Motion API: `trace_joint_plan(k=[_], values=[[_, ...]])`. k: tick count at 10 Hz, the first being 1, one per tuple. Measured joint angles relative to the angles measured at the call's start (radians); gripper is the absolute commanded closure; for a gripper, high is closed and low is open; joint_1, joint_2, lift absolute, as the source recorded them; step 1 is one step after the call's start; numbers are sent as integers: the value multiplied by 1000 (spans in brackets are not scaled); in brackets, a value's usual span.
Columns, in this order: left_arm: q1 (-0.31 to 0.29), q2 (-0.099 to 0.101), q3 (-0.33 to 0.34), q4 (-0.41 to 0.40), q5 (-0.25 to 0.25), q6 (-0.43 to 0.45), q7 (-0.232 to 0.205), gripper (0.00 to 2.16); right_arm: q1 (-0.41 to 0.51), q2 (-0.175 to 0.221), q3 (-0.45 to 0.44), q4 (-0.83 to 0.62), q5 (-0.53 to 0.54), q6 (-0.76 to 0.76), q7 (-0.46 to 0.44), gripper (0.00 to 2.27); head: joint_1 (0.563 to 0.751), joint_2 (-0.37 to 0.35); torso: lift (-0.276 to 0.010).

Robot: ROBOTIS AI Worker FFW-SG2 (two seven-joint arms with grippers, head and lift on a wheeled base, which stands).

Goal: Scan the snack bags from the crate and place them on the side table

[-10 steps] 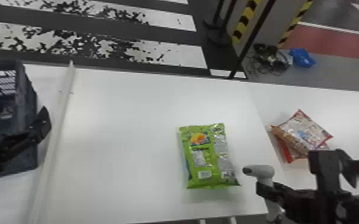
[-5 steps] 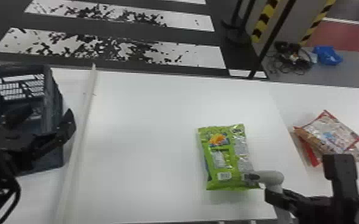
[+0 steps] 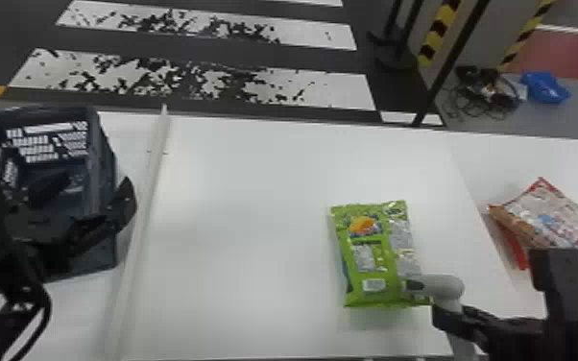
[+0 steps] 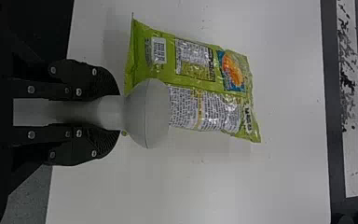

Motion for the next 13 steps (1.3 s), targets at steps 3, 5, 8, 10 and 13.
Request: trace_joint_plan(k=[3,5,8,10,13], values=[[5,0,0,-4,1,0,0,83,6,1,4,-18,-1,20,13,2236,695,-112,-94],[7,0,0,-4,2,-2,0,83,9,2,10,-24,-1,29,14,2233,695,-106,-94],[11,0,0,-6,5,-4,-1,83,7,3,9,-19,-2,16,8,2236,695,-107,-94],[16,0,0,-10,7,-5,-2,83,-30,2,-21,21,-4,-27,-6,2233,695,-138,-94],[34,0,-1,-31,6,-5,-2,83,-146,-40,-85,159,-39,-91,-32,2233,695,-200,-94]])
